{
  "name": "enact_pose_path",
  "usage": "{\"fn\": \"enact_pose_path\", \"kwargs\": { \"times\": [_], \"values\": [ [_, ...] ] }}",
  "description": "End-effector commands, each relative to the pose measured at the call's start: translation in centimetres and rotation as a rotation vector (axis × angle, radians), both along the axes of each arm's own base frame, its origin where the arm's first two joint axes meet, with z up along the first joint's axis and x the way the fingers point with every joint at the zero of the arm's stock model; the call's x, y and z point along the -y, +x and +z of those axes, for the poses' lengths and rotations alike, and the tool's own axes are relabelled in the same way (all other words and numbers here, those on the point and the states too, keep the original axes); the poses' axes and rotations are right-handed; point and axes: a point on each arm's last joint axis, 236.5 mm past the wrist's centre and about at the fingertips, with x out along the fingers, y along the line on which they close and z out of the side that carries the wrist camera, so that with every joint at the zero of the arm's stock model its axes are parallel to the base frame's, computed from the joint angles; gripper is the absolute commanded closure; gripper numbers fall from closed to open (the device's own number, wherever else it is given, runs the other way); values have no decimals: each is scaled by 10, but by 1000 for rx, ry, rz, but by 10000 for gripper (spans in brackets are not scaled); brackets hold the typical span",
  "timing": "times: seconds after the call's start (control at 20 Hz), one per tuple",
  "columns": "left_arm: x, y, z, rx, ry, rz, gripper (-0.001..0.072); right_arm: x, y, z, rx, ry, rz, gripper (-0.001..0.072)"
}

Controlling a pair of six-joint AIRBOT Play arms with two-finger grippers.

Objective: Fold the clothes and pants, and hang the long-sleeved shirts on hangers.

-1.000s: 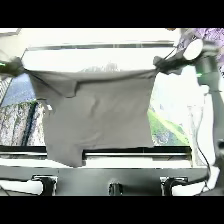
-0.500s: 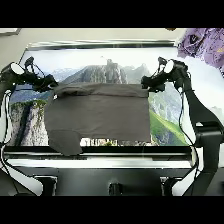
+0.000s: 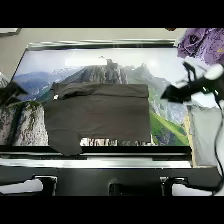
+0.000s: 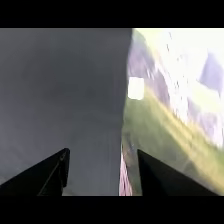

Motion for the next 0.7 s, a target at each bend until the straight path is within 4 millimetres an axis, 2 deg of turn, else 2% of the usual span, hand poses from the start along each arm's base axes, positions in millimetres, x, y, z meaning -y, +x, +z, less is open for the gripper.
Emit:
{"fn": "enact_pose_path", "kwargs": {
  "times": [0.0,0.15,0.3,0.45,0.65],
  "values": [
    [-6,-64,-18,-4,-92,152,154,9,-77,-37,-66,155,-108,210],
    [7,-92,-44,-57,-122,170,155,-16,-121,-78,-136,239,-119,210],
    [14,-96,-57,-93,-143,163,155,-31,-147,-107,-189,268,-116,210],
    [14,-96,-59,-99,-147,164,155,-39,-157,-119,-203,294,-129,210],
    [14,-96,-60,-99,-147,164,155,-50,-152,-122,-163,350,-168,211]
  ]
}}
